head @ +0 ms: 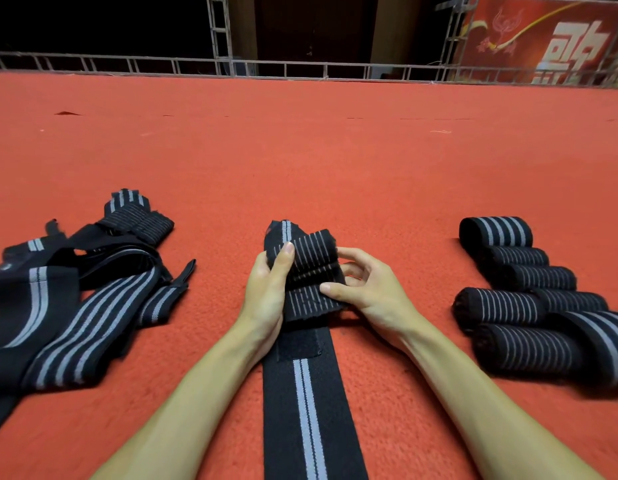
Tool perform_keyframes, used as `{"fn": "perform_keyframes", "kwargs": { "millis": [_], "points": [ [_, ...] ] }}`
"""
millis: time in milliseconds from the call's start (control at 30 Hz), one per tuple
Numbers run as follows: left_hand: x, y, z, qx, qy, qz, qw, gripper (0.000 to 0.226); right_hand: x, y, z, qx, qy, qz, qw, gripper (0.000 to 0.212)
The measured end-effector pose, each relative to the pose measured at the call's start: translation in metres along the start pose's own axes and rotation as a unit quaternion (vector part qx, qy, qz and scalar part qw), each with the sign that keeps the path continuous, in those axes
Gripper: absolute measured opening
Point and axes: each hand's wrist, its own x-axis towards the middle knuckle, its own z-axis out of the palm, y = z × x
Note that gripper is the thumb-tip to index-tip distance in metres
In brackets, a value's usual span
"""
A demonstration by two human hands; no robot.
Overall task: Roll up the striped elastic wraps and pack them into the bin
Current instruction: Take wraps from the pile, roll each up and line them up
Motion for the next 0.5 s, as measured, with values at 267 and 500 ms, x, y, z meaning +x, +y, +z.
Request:
{"fn": "perform_keyframes", "kwargs": {
  "millis": [267, 500],
  "points": [
    [0.0019, -0.0007, -0.0047, -0.012, 0.002, -0.017, 1.0, 0.034, -0.0008, -0.0002, -0.0051, 0.027, -0.11, 0.031, 0.993, 0.087],
    [0.0003, -0.0038, -0.0098, 0.026, -0.125, 0.03, 0.991, 0.035, 0.0001, -0.001, 0.0, 0.071, -0.036, 0.036, 0.996, 0.06]
  ]
}}
